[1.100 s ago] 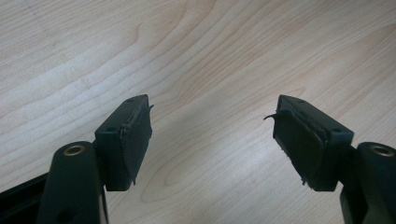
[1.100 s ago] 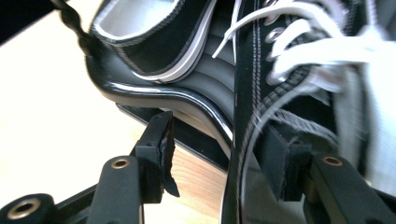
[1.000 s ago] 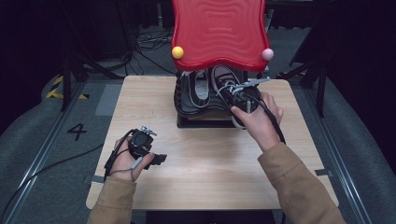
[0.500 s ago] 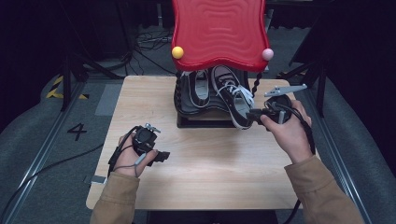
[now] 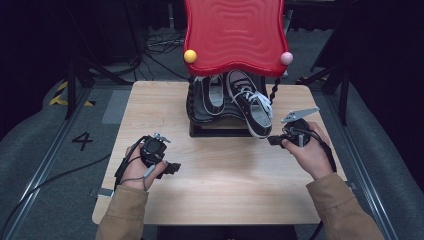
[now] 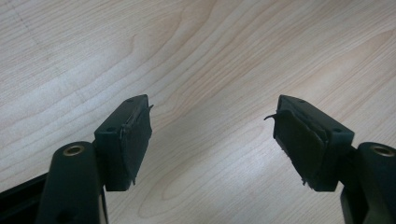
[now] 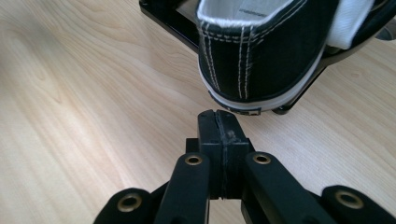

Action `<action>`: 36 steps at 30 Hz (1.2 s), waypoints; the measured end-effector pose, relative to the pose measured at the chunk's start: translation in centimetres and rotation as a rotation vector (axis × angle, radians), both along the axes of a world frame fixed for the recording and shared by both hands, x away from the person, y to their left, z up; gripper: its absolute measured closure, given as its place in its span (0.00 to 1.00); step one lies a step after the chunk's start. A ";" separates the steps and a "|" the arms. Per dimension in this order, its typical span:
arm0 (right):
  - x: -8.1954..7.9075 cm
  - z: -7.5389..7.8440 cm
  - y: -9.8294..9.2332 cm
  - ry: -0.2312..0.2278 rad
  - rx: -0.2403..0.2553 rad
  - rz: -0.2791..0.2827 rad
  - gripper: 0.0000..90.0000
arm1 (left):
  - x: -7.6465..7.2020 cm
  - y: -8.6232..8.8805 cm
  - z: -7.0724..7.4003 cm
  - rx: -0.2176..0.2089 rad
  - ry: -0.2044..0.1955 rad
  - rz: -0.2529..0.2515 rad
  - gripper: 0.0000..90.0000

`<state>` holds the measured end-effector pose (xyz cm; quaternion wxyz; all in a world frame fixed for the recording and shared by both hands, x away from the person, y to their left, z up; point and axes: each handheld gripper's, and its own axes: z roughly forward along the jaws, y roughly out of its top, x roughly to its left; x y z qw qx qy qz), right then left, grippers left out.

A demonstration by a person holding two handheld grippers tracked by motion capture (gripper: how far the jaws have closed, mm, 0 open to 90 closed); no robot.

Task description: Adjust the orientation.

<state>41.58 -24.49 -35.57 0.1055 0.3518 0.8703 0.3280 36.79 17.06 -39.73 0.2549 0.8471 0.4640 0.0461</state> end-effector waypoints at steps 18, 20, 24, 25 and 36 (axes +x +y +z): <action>1.2 -1.2 3.9 0.003 -0.016 0.057 1.00 | -0.4 0.5 0.0 -0.002 0.000 0.010 0.31; 1.2 -1.4 4.7 0.009 -0.004 0.073 1.00 | -0.3 0.6 -0.1 -0.001 0.002 0.013 0.31; 1.2 -1.4 5.4 -0.010 0.033 0.084 1.00 | -0.4 0.6 -0.1 -0.004 0.003 0.016 0.31; 1.3 -1.5 5.6 -0.007 0.054 0.088 1.00 | -0.4 0.6 -0.1 -0.004 0.003 0.016 0.31; 1.7 -1.8 7.6 -0.076 0.029 0.075 1.00 | -0.4 0.7 -0.2 -0.005 0.003 0.014 0.31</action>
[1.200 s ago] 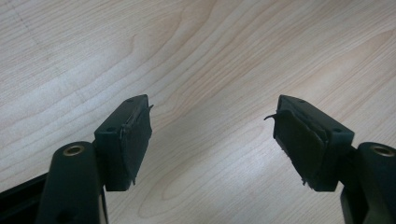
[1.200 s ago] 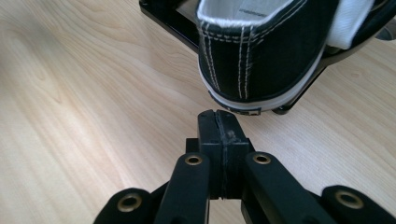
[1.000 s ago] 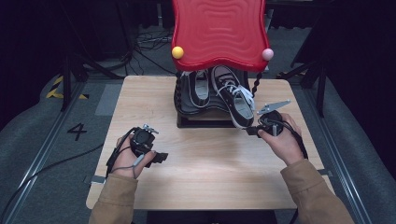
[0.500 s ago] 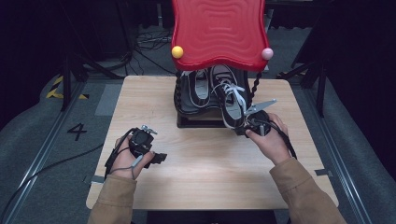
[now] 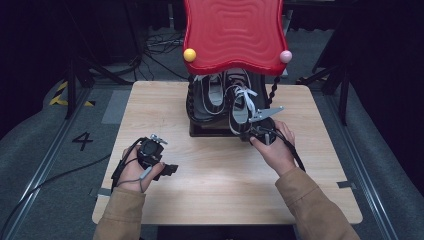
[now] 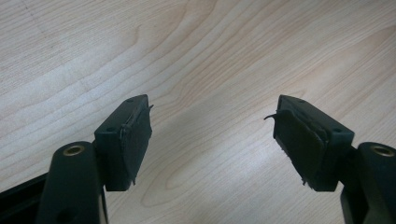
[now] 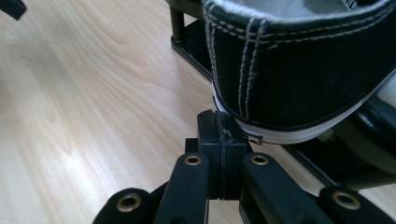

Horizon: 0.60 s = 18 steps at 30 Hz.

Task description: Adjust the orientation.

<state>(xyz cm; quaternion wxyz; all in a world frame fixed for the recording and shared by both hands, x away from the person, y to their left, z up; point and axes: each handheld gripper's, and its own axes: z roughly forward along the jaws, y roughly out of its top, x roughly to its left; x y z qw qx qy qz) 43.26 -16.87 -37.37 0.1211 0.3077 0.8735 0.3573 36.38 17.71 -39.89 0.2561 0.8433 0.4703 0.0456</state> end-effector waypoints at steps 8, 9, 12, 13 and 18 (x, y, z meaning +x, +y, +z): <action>0.7 -0.4 0.6 -0.060 0.020 -0.039 1.00 | -0.1 -0.2 0.0 0.004 0.001 -0.004 0.31; 0.8 -0.4 0.6 -0.053 0.023 -0.039 1.00 | 0.0 -0.2 0.0 0.005 0.002 -0.006 0.31; 1.2 -0.3 0.9 -0.076 0.017 -0.054 1.00 | 0.0 -0.3 -0.1 0.010 0.004 -0.012 0.31; 1.3 -0.3 1.0 -0.075 0.025 -0.057 1.00 | 0.0 -0.3 -0.1 0.010 0.006 -0.012 0.31; 2.1 -0.5 1.8 -0.088 0.042 -0.075 1.00 | 0.0 -0.4 -0.1 0.008 0.005 -0.014 0.31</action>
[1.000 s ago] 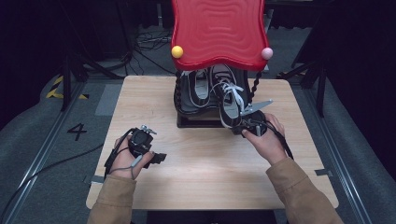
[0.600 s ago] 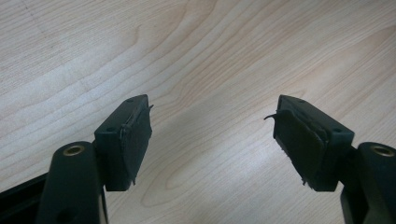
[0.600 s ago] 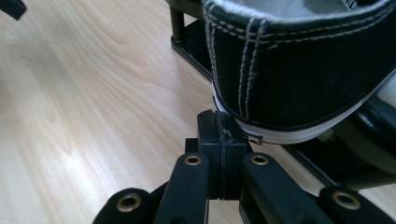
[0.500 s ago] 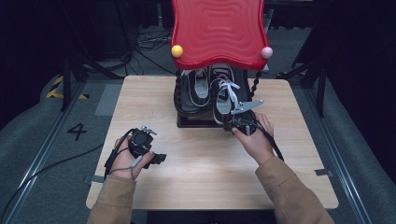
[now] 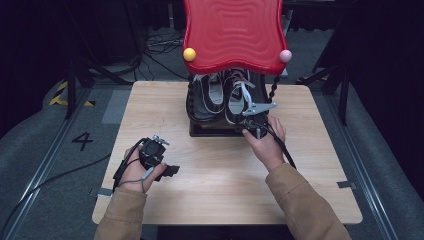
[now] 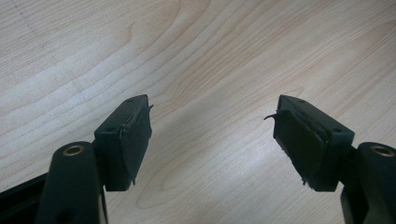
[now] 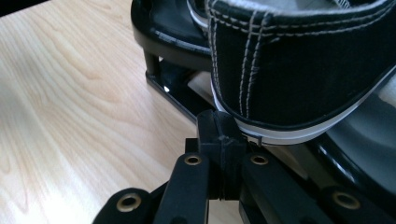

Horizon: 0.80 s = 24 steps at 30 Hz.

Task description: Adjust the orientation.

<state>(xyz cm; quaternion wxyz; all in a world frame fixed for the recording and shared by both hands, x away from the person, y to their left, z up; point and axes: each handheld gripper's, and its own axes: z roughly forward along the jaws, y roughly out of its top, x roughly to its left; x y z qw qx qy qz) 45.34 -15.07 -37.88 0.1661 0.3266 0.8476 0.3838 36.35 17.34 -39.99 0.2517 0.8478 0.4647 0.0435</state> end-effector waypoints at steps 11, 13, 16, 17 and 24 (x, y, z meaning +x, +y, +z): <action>1.0 0.0 0.5 0.004 0.042 -0.035 1.00 | -0.5 0.4 -0.1 0.003 0.005 0.006 0.31; 1.1 0.1 0.6 -0.016 0.029 -0.053 1.00 | -0.7 0.6 -0.1 0.001 0.004 0.011 0.31; 1.7 0.2 0.4 -0.052 0.017 -0.110 1.00 | -0.8 0.8 0.0 -0.002 0.003 0.018 0.31; 2.3 0.4 0.1 -0.041 0.037 -0.113 1.00 | -0.7 0.9 0.0 -0.001 0.003 0.013 0.31; 4.0 0.9 0.9 -0.010 -0.014 -0.066 1.00 | -0.8 1.2 -0.4 -0.003 0.015 0.028 0.31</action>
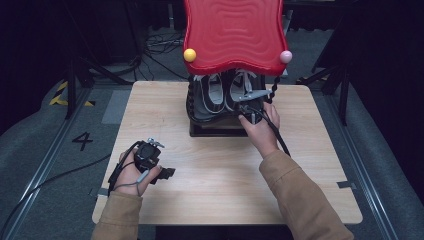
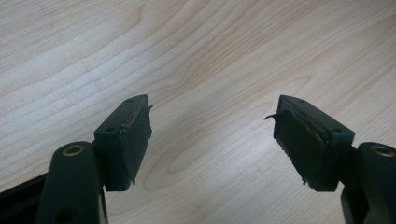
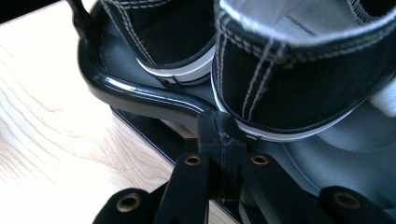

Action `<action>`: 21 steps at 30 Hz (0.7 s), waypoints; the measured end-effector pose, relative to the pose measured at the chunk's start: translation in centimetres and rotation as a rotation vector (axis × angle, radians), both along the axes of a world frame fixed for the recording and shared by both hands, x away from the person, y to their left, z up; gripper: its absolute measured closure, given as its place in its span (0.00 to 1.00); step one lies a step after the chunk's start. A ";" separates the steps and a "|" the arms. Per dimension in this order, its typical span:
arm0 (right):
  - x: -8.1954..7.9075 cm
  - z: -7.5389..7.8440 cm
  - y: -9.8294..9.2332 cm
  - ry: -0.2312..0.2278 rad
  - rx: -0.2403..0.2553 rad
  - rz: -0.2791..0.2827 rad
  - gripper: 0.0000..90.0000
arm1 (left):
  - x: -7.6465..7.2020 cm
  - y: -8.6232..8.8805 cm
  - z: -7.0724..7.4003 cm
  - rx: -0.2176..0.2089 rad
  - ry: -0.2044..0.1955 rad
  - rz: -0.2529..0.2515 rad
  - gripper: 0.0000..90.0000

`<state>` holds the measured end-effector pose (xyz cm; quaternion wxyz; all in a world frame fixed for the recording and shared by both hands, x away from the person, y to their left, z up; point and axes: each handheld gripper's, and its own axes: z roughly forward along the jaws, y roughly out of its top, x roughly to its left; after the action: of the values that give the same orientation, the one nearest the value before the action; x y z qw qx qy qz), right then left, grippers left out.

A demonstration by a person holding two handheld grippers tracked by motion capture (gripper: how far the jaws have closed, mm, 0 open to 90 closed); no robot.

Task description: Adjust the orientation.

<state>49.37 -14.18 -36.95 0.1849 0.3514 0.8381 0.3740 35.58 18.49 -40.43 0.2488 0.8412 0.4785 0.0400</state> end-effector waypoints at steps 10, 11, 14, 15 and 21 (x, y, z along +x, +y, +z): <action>0.3 0.0 -0.3 0.013 -0.063 0.027 0.92 | -0.1 -0.1 0.1 -0.002 0.001 -0.015 0.31; -0.4 0.2 -1.0 0.055 -0.031 0.032 0.86 | 0.0 0.0 0.2 0.000 -0.002 -0.009 0.31; -1.0 0.6 -2.0 0.047 -0.021 0.035 0.85 | 0.0 0.1 0.2 -0.002 -0.002 -0.004 0.31; -1.3 0.9 -2.5 0.050 -0.010 0.031 0.84 | 0.1 0.1 0.2 -0.004 -0.003 -0.005 0.31; -3.3 2.1 -5.3 0.061 0.016 0.033 0.78 | 0.0 0.1 0.4 -0.006 -0.010 0.003 0.31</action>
<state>46.02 -19.50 -34.81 0.1502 0.3500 0.8462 0.3727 35.62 18.60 -40.08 0.2534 0.8394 0.4789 0.0432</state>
